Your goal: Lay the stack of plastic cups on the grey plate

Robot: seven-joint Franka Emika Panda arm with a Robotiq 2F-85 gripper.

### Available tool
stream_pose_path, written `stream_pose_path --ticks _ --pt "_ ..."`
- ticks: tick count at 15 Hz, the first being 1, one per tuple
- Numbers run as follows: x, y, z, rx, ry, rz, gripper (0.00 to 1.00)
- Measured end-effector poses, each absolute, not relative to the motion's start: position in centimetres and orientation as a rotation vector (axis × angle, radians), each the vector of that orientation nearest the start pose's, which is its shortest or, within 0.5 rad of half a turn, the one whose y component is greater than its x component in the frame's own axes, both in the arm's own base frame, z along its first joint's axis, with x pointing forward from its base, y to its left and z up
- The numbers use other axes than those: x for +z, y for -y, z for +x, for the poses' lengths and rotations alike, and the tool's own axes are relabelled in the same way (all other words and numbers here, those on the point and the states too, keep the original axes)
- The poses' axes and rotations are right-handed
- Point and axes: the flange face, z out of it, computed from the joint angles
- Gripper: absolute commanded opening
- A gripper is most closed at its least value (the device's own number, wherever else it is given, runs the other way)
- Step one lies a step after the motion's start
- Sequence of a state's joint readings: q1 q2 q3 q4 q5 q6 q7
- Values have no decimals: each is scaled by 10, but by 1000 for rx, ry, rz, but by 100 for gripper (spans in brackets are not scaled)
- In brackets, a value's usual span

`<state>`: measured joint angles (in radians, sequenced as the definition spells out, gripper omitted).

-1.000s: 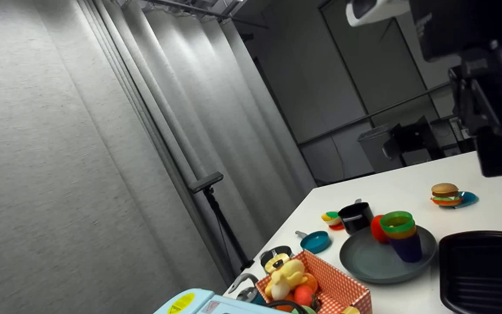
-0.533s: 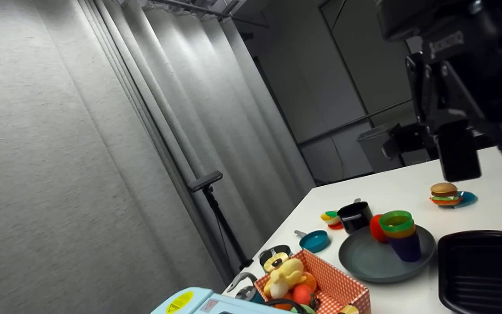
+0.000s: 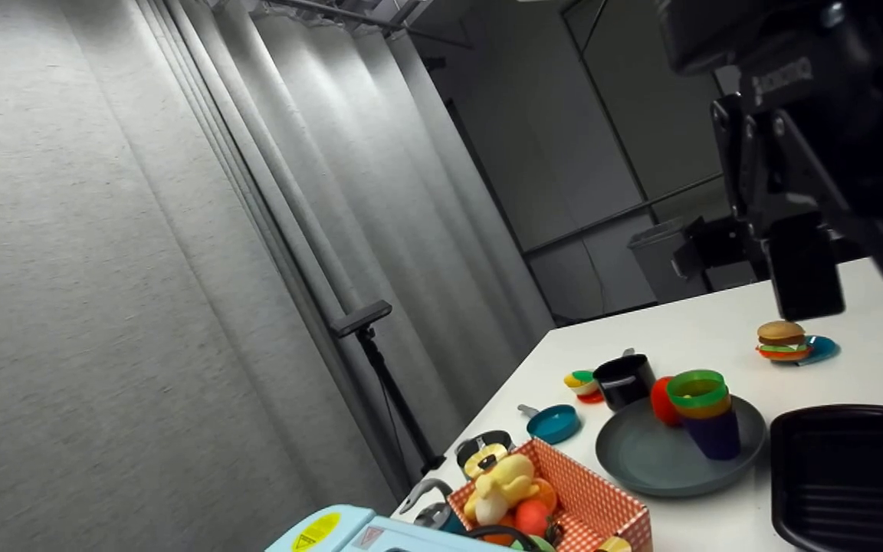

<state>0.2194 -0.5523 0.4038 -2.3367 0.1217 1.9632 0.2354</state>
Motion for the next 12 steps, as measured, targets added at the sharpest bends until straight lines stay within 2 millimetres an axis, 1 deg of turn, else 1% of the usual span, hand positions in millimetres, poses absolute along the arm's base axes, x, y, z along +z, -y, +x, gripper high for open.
stream_pose_path --ticks 3,5,8,12 --pt "533 -258 323 -278 488 -3142 100" --pt "534 -247 330 -300 481 -3175 100" --pt "538 -223 345 -331 432 -3221 100" --pt "550 -181 364 -382 313 -3267 100"
